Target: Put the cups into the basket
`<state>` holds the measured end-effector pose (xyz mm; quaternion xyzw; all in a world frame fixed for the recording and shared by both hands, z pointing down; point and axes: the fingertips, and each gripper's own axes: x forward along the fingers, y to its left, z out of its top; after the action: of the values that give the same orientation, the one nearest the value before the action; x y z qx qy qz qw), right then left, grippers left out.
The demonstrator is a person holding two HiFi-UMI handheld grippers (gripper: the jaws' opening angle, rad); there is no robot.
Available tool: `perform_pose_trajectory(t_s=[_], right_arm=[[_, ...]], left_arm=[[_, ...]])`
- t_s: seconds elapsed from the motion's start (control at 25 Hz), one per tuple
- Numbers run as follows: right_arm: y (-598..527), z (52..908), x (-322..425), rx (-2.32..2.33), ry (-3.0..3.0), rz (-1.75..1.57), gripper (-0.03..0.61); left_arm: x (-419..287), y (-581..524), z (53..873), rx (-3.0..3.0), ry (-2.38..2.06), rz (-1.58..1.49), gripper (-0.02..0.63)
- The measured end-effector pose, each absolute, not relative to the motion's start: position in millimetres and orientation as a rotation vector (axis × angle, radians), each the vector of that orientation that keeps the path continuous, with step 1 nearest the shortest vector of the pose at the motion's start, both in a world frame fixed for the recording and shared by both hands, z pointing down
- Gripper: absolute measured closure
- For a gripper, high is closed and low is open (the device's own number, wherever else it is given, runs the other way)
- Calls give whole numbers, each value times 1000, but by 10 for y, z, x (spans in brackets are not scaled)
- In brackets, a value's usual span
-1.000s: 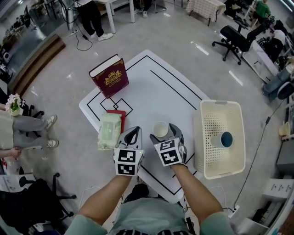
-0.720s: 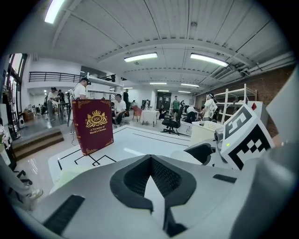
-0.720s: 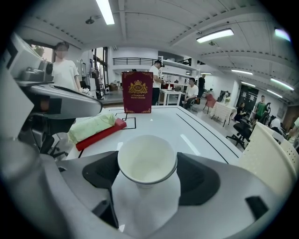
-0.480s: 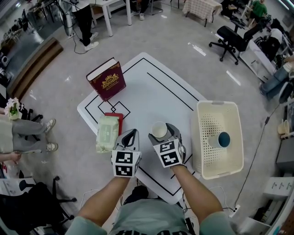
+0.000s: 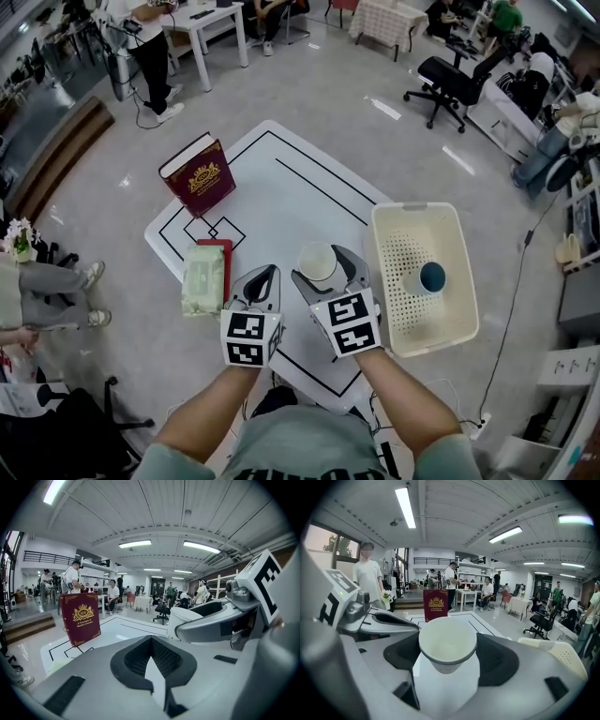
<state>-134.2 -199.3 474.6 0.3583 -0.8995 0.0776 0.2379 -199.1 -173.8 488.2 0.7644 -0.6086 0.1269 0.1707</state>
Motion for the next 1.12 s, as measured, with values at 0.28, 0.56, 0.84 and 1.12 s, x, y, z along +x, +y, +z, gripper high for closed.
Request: perform_pose_trajectory(t_s=[0.28,0.56,0.84,1.12], right_arm=[[-2008,4213,-897,1109,-2482,169,201],[-2148,3994,-358,1290,-2428,167,201],[-2337,4009,42,1448,-2339,188,202],[-2552,4163,224,1535,-2256,225,202]], left_arm=[[-1532,-1793,4472,2282,-1681,307,609],[-1076,-1934,4217,2391,-1617,282,609],[-830,-2031,4167,2438,-1578,295,609],[-798,-2134,4212,2441,-1566,321,609]])
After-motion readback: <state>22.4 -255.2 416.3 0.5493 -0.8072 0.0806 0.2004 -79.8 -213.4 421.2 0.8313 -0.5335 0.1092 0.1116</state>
